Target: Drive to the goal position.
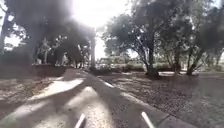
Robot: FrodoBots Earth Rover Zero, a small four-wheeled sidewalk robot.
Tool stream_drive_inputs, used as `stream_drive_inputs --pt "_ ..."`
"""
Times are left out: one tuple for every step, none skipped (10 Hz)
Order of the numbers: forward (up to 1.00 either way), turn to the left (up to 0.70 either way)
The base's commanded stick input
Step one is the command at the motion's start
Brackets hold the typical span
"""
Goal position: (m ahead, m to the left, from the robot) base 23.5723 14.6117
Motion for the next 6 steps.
stream_drive_inputs --pt "0.0 0.77" --pt "0.0 0.81" --pt "0.0 0.85" --pt "0.0 0.85" --pt "0.0 0.85" --pt "0.0 0.85"
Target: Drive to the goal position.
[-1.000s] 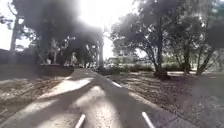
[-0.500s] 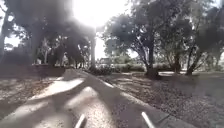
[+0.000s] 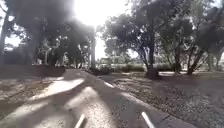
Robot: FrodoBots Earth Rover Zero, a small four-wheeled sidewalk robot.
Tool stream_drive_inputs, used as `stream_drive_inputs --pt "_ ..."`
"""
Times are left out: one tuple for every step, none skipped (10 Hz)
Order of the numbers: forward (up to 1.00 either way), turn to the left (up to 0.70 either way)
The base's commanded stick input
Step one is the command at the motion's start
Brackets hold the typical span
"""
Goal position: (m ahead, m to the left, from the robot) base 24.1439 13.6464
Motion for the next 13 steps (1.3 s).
stream_drive_inputs --pt "0.0 0.85" --pt "0.0 0.85" --pt "0.0 0.85" --pt "0.0 0.85" --pt "0.0 0.85" --pt "0.0 0.85" --pt "0.0 0.85" --pt "0.0 0.85" --pt "0.0 0.85" --pt "0.0 0.85" --pt "0.0 0.85" --pt "0.0 0.85" --pt "0.0 0.85"
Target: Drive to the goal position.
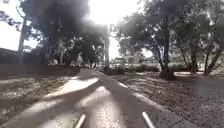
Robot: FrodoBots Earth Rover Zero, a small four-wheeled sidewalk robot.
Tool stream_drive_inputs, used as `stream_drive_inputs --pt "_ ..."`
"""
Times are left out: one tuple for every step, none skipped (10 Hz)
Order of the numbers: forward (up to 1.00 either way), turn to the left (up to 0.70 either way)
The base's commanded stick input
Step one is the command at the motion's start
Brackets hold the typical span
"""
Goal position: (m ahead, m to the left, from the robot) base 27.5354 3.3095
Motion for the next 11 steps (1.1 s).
stream_drive_inputs --pt "0.0 0.85" --pt "0.0 0.85" --pt "0.0 0.85" --pt "0.0 0.85" --pt "0.0 0.85" --pt "0.0 0.84" --pt "0.0 0.78" --pt "0.0 0.71" --pt "0.0 0.0" --pt "0.0 0.0" --pt "0.0 0.0"
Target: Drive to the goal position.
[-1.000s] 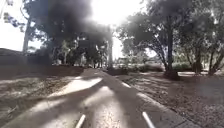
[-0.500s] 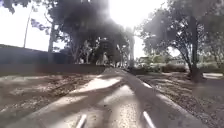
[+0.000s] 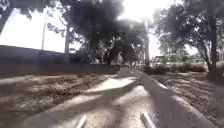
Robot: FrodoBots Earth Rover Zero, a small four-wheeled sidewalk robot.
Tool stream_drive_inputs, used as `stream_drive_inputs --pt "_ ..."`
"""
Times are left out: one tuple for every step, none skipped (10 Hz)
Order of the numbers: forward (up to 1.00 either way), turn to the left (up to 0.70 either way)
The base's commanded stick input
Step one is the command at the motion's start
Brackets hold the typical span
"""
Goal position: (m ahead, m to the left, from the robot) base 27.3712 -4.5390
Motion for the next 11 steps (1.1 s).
stream_drive_inputs --pt "0.0 0.0" --pt "0.0 0.0" --pt "0.0 0.0" --pt "0.0 0.0" --pt "0.0 -0.04" --pt "0.0 -0.1" --pt "0.0 -0.85" --pt "0.0 -0.85" --pt "0.0 -0.85" --pt "0.0 -0.85" --pt "0.0 -0.85"
